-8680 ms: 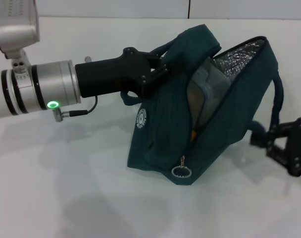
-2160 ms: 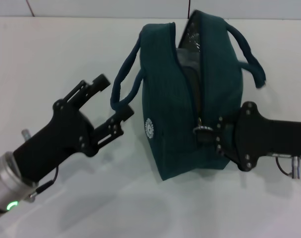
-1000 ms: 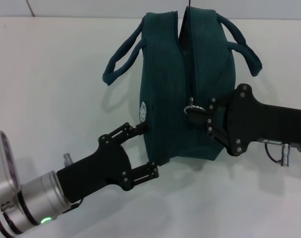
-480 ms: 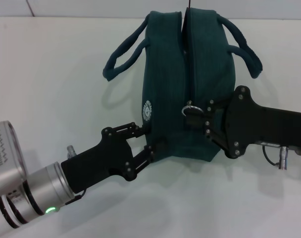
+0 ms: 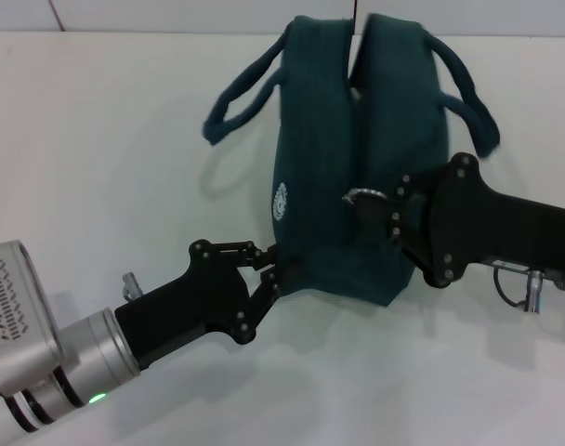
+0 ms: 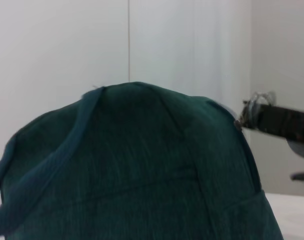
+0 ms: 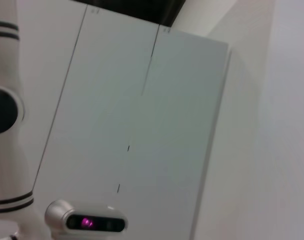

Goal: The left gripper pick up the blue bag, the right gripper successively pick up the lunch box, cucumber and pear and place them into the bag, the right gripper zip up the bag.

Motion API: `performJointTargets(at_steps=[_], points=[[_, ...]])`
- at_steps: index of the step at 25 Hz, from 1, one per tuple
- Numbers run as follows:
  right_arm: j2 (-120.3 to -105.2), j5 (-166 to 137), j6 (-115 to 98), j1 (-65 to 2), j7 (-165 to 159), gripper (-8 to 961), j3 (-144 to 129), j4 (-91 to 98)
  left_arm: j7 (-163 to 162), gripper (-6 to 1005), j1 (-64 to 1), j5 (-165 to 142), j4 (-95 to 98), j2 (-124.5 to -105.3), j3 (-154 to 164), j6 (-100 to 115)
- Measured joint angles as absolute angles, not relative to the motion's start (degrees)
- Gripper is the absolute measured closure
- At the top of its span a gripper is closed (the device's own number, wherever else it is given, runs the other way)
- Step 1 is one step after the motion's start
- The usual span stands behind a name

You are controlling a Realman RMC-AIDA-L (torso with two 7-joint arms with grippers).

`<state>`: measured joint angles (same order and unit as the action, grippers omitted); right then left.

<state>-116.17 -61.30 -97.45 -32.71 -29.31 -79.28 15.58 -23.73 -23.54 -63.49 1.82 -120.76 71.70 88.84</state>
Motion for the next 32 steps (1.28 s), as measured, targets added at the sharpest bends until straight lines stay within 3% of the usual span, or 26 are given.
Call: performJointTargets(at_steps=[10, 32], points=[[-116.18, -53.5, -97.6, -31.9, -29.1, 927, -81.8, 15.4, -22.6, 939, -25.2, -65.0, 1.8, -120.76, 72.5, 87.3], [-116.18, -40.0, -94.5, -31.1, -23.7, 934, -81.6, 15.8, -25.6, 883, -25.4, -64.7, 3.4, -120.11, 75.7, 86.8]])
